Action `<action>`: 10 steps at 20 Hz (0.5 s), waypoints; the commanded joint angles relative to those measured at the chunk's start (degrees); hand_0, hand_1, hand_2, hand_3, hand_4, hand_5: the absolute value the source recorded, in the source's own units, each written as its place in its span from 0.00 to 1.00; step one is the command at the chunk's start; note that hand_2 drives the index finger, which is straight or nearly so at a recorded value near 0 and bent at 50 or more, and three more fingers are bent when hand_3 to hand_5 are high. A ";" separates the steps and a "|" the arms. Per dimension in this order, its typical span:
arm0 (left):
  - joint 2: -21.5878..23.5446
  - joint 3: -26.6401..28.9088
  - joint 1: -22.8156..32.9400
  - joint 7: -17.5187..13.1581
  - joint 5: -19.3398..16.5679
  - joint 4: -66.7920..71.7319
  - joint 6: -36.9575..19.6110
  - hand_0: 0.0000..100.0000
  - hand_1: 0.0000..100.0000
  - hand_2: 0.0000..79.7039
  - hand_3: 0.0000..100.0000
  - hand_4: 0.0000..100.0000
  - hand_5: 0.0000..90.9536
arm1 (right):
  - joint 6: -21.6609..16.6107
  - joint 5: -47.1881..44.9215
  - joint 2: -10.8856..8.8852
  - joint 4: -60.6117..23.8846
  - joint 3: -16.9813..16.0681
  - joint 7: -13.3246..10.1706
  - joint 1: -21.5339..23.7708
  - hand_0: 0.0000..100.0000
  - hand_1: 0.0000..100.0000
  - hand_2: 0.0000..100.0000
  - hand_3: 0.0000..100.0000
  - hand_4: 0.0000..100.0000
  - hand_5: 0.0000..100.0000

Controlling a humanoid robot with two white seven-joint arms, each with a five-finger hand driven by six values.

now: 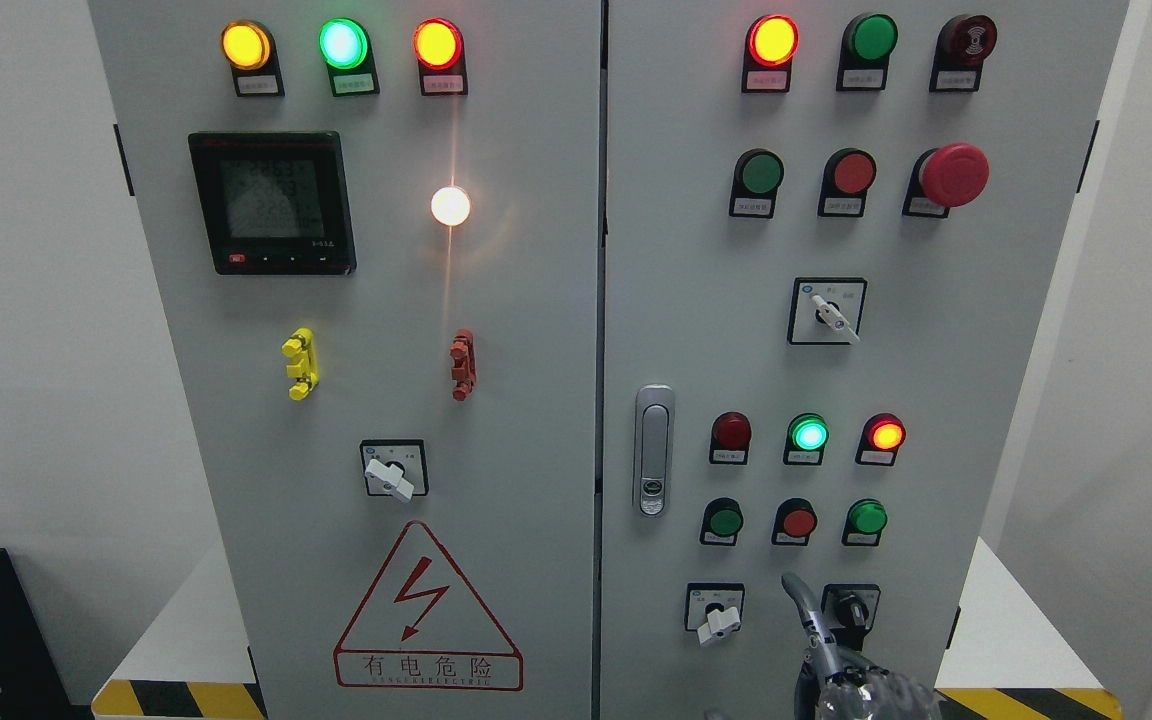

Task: Press green start button
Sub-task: 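Raise the right hand up toward the lower green push button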

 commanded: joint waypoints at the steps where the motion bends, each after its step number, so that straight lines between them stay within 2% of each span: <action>1: 0.08 0.00 -1.32 -0.04 0.00 -1.58 0.02 0.12 0.56 0.00 0.00 0.00 0.00 | 0.18 2.69 0.01 6.33 -1.11 -0.12 -3.36 0.22 0.34 0.00 0.93 0.88 1.00; 10: 0.00 0.00 -1.32 -0.04 0.00 -1.58 0.02 0.12 0.56 0.00 0.00 0.00 0.00 | 0.26 2.78 0.10 12.66 -1.02 -0.12 -8.29 0.23 0.34 0.00 0.93 0.89 1.00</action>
